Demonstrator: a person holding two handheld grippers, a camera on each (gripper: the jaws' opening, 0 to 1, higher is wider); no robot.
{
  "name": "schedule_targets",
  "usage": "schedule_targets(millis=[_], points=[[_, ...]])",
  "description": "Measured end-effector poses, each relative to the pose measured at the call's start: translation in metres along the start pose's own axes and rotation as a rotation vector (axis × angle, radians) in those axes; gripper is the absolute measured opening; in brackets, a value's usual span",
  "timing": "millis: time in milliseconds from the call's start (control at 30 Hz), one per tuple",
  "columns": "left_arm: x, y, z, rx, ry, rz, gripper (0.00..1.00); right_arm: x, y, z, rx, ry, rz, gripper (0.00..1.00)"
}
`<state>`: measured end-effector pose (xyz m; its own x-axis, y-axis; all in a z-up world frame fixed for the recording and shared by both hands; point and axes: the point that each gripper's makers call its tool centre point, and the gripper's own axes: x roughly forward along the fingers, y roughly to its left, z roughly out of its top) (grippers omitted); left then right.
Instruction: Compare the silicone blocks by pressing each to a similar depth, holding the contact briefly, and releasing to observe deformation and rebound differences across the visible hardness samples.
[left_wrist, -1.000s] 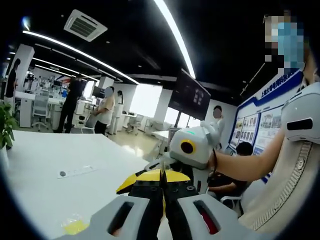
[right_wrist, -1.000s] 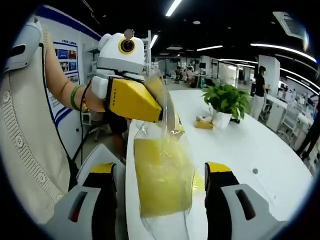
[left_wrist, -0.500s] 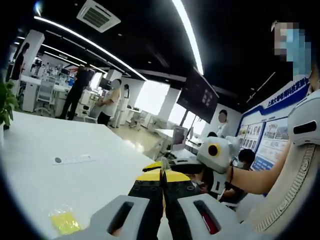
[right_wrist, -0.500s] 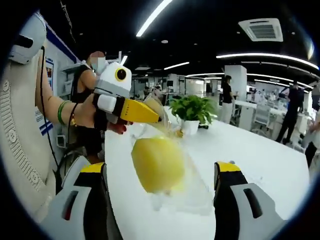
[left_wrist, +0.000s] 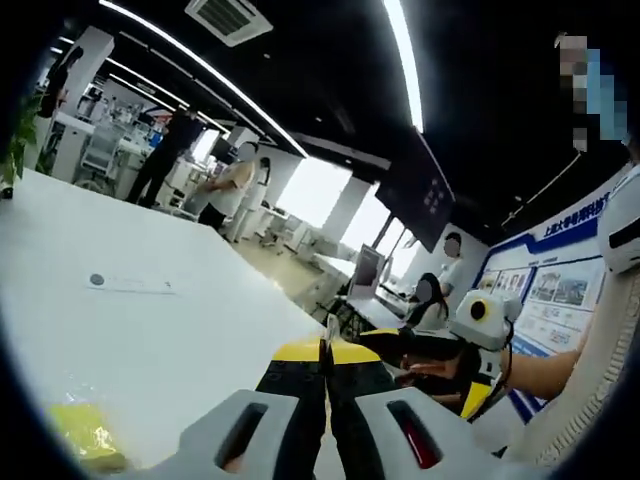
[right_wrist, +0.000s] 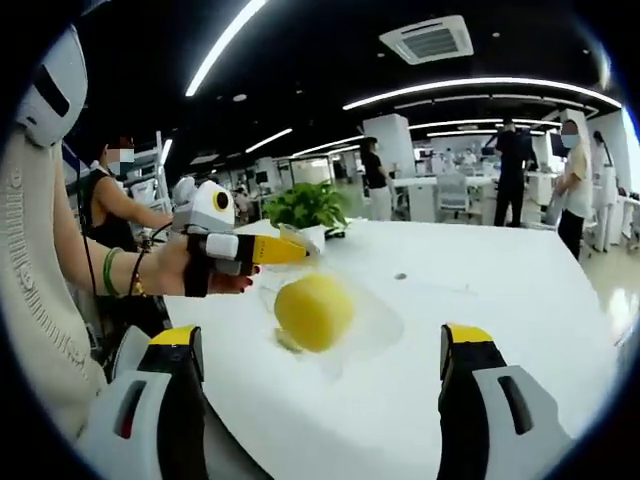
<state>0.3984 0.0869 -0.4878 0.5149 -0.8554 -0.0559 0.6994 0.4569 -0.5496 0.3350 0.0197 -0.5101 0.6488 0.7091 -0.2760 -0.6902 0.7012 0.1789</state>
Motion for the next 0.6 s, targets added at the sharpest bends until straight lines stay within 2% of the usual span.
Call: schedule_targets(millis=[33,133,200,333,400,467,600], points=[[0.004,0.004,-0.003,-0.047,0.0,0.019,0.0,-0.001,-0.003,-0.003,0.004,0.007,-0.006,0.93],[0.015,0.013,-0.01,-0.05,0.009,0.024,0.0,-0.002,-0.01,-0.01,0.022,0.027,-0.018,0.92],[0.024,0.023,-0.02,-0.09,0.021,0.029,0.0,-0.003,-0.015,-0.014,0.03,0.038,-0.026,0.92],[0.04,0.042,-0.038,-0.226,0.022,0.041,0.0,-0.002,-0.027,-0.02,0.05,0.057,-0.044,0.88],[0.047,0.051,-0.045,-0.237,0.026,0.047,0.0,0.0,-0.033,-0.025,0.064,0.07,-0.046,0.83],[0.051,0.055,-0.05,-0.245,0.039,0.052,0.0,0.002,-0.036,-0.026,0.075,0.067,-0.046,0.85],[0.059,0.079,-0.063,-0.296,0.043,0.098,0.0,0.007,-0.039,-0.029,0.082,0.083,-0.039,0.88]])
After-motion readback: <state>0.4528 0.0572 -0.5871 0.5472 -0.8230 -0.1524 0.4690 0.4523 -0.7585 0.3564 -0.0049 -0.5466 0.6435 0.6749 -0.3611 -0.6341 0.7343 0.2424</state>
